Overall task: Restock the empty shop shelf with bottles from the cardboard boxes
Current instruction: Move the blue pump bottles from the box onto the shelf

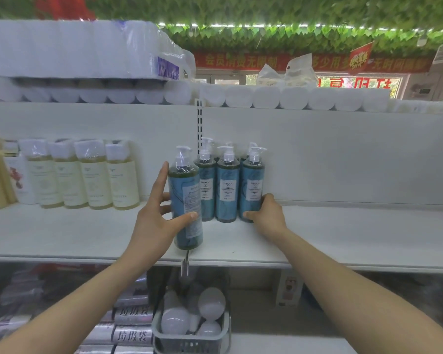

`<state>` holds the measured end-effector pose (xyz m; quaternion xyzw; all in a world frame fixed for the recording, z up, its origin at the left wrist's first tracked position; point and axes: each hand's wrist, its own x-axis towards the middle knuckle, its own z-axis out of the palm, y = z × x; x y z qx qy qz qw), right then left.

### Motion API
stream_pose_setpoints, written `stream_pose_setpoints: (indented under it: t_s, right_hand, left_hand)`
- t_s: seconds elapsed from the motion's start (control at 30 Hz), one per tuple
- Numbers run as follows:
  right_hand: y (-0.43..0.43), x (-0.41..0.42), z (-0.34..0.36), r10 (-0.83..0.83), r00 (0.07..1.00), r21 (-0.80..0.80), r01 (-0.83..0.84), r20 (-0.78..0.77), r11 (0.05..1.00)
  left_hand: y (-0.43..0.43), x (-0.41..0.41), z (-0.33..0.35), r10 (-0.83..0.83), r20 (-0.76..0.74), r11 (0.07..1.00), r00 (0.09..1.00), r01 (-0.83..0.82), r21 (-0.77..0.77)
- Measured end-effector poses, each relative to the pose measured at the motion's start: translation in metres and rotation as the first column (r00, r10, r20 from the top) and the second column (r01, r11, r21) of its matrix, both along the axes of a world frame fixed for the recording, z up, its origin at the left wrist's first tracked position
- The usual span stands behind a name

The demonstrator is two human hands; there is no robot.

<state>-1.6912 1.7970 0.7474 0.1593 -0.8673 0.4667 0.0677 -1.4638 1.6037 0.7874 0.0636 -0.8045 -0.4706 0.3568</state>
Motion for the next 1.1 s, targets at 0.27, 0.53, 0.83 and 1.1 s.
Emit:
stream_pose_setpoints:
  t_s: [0.27, 0.53, 0.83, 1.1]
  right_hand:
    - [0.005, 0.036, 0.003, -0.104, 0.976, -0.022, 0.101, -0.19, 0.995]
    - [-0.028, 0.121, 0.019, 0.414, 0.882, -0.109, -0.445, -0.223, 0.889]
    - [-0.056, 0.124, 0.0, 0.294, 0.938, -0.228, -0.331, -0.183, 0.916]
    - [-0.06, 0.109, -0.002, 0.319, 0.946, -0.194, -0.325, -0.06, 0.926]
  left_hand:
    - [-0.003, -0.005, -0.002, -0.016, 0.016, 1.0, 1.0, 0.015, 0.023]
    - [0.0, -0.023, -0.001, -0.055, -0.018, 0.994, 0.998, 0.056, 0.099]
    - [0.005, -0.033, -0.001, -0.152, 0.032, 0.988, 0.988, 0.152, 0.017]
    - [-0.014, -0.039, -0.008, -0.203, 0.114, 0.979, 0.973, 0.203, 0.008]
